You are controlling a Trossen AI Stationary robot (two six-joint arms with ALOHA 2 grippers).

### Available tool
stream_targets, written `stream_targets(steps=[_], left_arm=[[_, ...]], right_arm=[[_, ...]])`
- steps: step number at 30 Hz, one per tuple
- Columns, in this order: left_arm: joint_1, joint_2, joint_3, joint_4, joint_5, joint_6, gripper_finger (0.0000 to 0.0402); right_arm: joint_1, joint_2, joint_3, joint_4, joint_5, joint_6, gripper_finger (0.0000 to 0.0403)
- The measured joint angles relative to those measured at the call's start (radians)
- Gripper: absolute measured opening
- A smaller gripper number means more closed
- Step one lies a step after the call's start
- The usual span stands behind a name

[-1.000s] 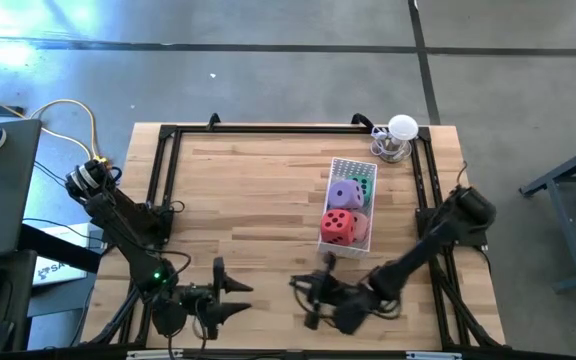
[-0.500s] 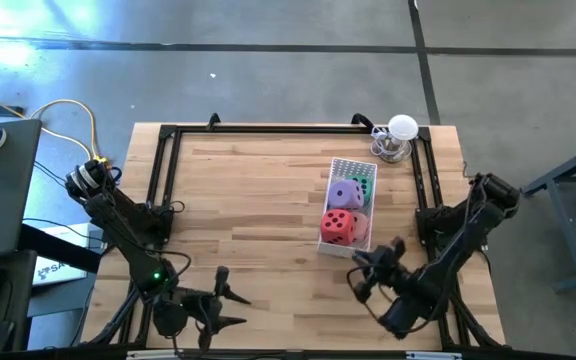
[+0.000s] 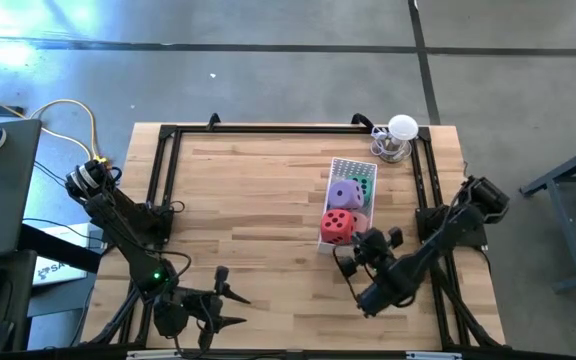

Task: Pick & Place Dice
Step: Put the light blue die into the white bin, then return to Home Position

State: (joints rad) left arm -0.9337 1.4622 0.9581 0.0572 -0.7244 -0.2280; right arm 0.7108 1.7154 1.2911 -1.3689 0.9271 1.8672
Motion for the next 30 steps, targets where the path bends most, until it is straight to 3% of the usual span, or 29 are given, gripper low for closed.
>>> stream_targets(steps=[4,9,23,30], left_arm=[[0.000,0.000,0.000,-0.017,0.000,-0.032,0.0185],[0.000,0.000,0.000,-0.039,0.000,-0.035,0.0185],[0.000,0.001,0.000,-0.059,-0.002,-0.035,0.0185],[0.000,0.001,0.000,-0.059,-0.003,-0.027,0.0185]], right_arm=[[-0.075,0.035,0.000,-0.003,-0.109,0.014,0.0036],[-0.135,0.075,0.000,-0.008,-0.127,-0.017,0.0046],[-0.163,0.081,0.000,-0.038,-0.171,-0.061,0.0184],[-0.136,0.037,0.000,-0.060,-0.189,-0.062,0.0196]])
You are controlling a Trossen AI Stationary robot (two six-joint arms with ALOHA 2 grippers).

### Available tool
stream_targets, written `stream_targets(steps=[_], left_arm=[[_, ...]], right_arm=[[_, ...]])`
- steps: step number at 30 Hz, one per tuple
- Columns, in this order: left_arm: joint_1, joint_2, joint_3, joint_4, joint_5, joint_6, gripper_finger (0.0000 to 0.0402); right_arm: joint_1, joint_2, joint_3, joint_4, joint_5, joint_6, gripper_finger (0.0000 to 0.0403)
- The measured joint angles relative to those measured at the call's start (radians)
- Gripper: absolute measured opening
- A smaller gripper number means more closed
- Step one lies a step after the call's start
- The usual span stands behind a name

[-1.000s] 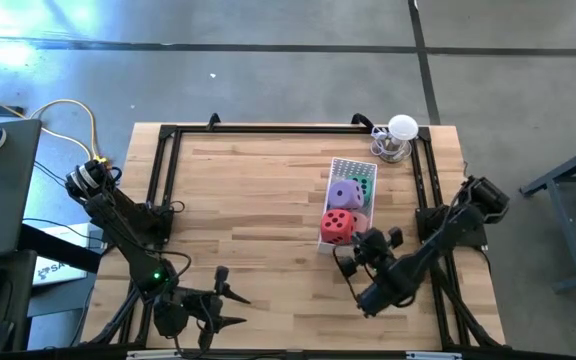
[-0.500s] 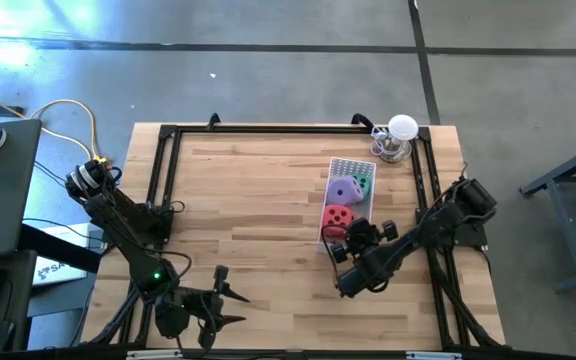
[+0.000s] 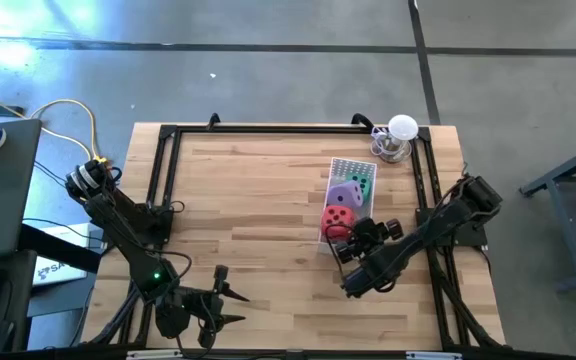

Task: Pick & Place Dice
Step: Return to Home Position

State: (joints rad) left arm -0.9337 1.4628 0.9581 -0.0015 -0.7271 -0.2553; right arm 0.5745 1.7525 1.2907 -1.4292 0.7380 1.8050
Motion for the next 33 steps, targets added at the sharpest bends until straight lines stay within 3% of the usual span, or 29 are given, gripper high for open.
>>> stream_targets(steps=[7,17,22,26,29,33], left_arm=[[0.009,0.000,0.000,-0.001,-0.010,0.021,0.0185],[0.029,0.000,0.000,-0.026,-0.010,0.019,0.0185],[0.029,0.000,0.000,-0.088,0.052,-0.095,0.0183],[0.034,0.000,-0.001,-0.144,0.108,-0.210,0.0168],[0.035,0.000,-0.001,-0.142,0.108,-0.250,0.0149],[0.052,0.000,-0.001,-0.141,0.154,-0.255,0.0109]], right_arm=[[0.052,-0.090,0.000,-0.015,0.126,-0.001,0.0169],[0.062,-0.137,0.000,-0.093,0.069,-0.003,0.0131],[0.058,-0.158,0.000,-0.134,0.143,0.012,0.0103],[0.053,-0.173,0.001,-0.094,0.279,0.025,0.0084],[0.033,-0.176,0.000,-0.122,0.305,0.016,0.0077],[-0.020,-0.179,0.000,-0.130,0.299,-0.148,0.0062]])
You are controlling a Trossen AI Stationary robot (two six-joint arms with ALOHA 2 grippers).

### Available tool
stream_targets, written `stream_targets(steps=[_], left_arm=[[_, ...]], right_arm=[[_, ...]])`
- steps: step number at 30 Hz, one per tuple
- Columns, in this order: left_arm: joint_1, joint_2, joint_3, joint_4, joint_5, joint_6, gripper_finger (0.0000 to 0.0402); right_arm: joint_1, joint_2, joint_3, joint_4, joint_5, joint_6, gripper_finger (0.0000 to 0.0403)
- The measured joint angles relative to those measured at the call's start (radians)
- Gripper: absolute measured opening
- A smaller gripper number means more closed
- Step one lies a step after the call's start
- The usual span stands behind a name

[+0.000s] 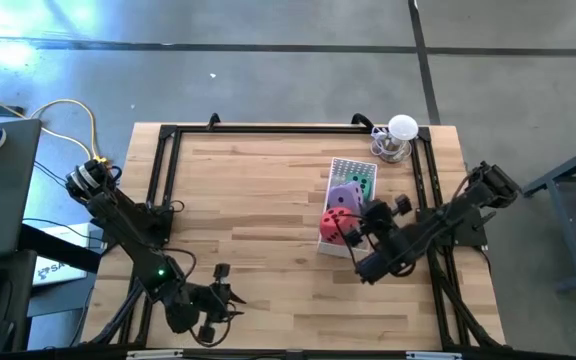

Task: Pick & Place Dice
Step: Return to Home Position

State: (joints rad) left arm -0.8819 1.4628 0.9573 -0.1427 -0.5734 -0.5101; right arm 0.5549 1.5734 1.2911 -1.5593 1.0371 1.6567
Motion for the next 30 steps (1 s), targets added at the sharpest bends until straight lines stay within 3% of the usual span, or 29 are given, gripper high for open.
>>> stream_targets(steps=[6,11,14,21,25,30], left_arm=[[0.141,-0.046,0.001,-0.011,0.159,-0.040,0.0015],[0.295,-0.112,0.002,-0.032,0.281,-0.034,0.0001],[0.383,-0.170,0.003,-0.096,0.282,0.030,0.0001],[0.626,-0.359,0.003,-0.377,0.165,0.141,0.0001],[0.738,-0.446,0.002,-0.493,0.227,0.137,0.0000],[0.764,-0.532,-0.031,-0.552,0.231,0.143,0.0000]], right_arm=[[-0.063,-0.103,0.000,0.001,-0.014,-0.219,0.0006],[-0.063,-0.251,0.000,0.009,0.045,-0.370,0.0002],[-0.028,-0.330,0.000,0.023,0.074,-0.496,0.0003],[0.027,-0.577,-0.011,0.160,-0.027,-0.807,0.0002],[0.059,-0.755,-0.124,0.344,-0.024,-0.935,0.0002],[0.086,-1.009,-0.389,0.696,-0.083,-1.215,0.0002]])
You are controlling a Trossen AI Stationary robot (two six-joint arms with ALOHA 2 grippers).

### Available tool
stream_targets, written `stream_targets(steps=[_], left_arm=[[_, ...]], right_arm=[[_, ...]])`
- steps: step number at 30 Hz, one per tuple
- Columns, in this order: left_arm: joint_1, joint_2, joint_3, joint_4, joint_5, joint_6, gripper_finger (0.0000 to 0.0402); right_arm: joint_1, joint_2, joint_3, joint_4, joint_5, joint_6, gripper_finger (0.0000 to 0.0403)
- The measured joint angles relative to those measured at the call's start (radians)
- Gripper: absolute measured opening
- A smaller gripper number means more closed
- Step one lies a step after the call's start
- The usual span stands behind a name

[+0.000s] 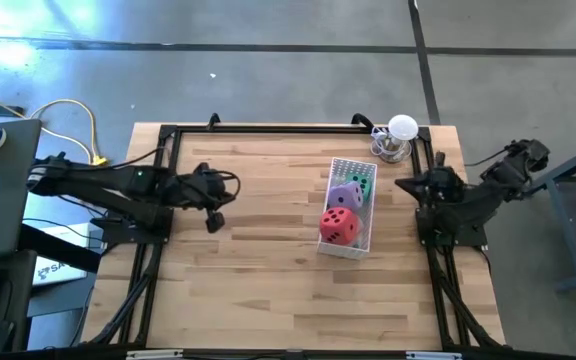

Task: Pick & Place Dice
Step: Return to Home Position

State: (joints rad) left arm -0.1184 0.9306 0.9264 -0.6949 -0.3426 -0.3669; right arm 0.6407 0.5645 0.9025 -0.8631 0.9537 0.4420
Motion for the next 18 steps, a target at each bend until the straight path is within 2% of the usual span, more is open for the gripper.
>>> stream_targets(steps=[3,7,11,14,18], left_arm=[[0.000,-0.046,-0.037,-0.005,-0.023,0.018,0.0000],[0.013,-0.094,-0.089,0.005,-0.038,0.023,0.0000],[0.033,-0.122,-0.126,0.050,-0.038,0.044,0.0000],[0.046,-0.127,-0.145,0.118,-0.018,0.081,0.0000],[0.042,-0.124,-0.146,0.181,0.067,0.165,0.0000]], right_arm=[[-0.008,-0.177,-0.165,0.256,-0.101,-0.198,0.0002],[-0.033,-0.391,-0.357,0.579,-0.297,-0.383,0.0002],[-0.053,-0.544,-0.507,0.730,-0.406,-0.459,0.0002],[-0.065,-0.556,-0.599,0.792,-0.409,-0.474,0.0002],[-0.092,-0.549,-0.666,0.870,-0.458,-0.461,0.0002]])
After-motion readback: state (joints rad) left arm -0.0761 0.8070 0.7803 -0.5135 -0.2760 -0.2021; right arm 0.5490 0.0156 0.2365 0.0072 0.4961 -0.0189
